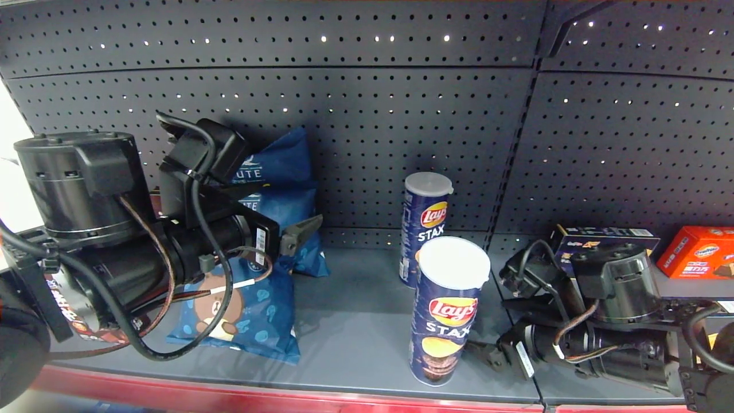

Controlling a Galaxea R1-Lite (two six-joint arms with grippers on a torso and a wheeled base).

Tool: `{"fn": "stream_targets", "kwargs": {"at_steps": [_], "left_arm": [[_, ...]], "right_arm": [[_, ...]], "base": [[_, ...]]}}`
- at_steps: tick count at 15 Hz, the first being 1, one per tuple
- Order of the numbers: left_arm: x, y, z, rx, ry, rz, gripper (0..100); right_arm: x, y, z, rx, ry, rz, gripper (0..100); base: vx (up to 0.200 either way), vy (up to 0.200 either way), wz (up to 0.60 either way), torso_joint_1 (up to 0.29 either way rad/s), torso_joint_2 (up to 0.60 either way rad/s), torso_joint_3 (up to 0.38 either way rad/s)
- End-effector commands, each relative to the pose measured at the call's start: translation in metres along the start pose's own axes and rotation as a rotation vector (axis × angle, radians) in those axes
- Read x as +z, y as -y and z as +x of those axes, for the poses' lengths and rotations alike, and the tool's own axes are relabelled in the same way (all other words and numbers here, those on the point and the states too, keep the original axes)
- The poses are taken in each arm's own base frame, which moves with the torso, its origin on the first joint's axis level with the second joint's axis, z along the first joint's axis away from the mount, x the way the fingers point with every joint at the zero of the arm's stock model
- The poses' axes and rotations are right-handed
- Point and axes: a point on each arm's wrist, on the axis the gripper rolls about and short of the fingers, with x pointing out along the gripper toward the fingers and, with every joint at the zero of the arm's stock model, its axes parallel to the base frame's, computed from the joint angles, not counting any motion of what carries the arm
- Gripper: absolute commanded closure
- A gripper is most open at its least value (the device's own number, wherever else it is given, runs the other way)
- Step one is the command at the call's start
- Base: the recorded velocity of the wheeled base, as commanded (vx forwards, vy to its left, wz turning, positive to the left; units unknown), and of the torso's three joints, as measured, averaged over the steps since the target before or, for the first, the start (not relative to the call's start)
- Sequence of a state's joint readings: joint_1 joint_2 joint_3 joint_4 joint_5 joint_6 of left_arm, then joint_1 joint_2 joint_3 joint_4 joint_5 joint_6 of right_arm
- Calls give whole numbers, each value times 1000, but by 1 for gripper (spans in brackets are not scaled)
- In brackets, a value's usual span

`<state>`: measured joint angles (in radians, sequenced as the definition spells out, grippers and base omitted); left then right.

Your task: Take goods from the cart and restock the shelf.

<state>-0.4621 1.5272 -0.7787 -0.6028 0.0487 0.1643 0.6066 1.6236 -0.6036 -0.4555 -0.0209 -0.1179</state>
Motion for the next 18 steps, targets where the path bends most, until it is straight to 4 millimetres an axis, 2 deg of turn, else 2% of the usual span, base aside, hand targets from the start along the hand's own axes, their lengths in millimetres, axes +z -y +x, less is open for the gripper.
{"fn": "stream_targets", "kwargs": {"at_steps": [1,6,18], "left_arm": [[0,0,1,1,0,0,0],[1,0,-1,2,4,0,0],[-2,0,-2,0,-5,0,0]], "right_arm": [[-1,0,-2,-3,1,-1,0],[1,2,-11,-11,23,3,0],[2,-2,-5,6,15,-5,0]], "base": [[0,0,0,0,0,0],[0,0,0,0,0,0],[0,0,0,0,0,0]]}}
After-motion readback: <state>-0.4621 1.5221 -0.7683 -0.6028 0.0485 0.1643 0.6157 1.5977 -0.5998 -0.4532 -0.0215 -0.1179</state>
